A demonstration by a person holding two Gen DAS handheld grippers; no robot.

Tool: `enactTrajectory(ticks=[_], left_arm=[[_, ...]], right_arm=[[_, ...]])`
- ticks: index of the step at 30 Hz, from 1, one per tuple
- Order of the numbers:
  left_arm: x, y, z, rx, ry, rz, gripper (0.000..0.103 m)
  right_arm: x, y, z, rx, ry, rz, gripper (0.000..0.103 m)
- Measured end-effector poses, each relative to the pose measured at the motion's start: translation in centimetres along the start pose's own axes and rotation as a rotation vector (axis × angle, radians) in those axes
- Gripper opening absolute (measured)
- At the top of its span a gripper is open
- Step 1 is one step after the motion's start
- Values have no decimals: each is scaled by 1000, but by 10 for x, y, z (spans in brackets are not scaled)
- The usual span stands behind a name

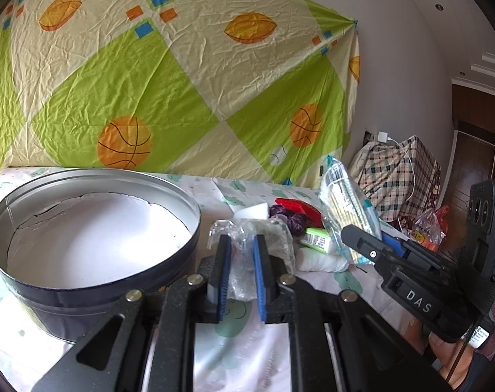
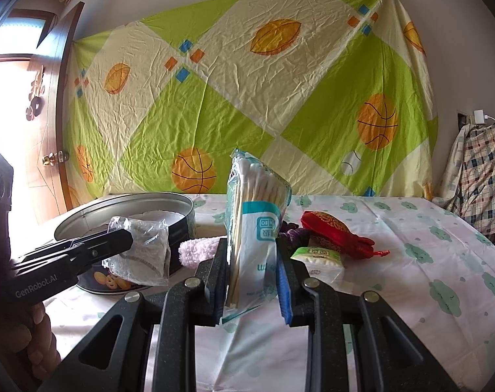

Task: Organize soft objects
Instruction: 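Carry the plastic bag with the left gripper over the tin while the right carries the swab pack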

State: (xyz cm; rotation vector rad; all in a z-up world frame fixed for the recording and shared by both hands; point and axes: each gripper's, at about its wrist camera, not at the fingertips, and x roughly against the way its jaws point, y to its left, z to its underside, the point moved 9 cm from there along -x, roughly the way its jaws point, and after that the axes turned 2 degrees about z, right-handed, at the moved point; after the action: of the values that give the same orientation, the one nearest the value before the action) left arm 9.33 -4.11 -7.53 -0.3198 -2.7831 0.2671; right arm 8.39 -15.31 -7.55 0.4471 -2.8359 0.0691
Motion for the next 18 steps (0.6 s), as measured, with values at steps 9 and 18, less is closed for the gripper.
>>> enactTrajectory(ticks=[9, 18], left_arm=[[11, 12, -4, 6, -37, -27, 12], [27, 29, -12, 5, -84, -65, 12]], right_arm=[[-2, 17, 1, 18, 1, -25, 28], [-7, 39, 0, 36, 12, -74, 28]])
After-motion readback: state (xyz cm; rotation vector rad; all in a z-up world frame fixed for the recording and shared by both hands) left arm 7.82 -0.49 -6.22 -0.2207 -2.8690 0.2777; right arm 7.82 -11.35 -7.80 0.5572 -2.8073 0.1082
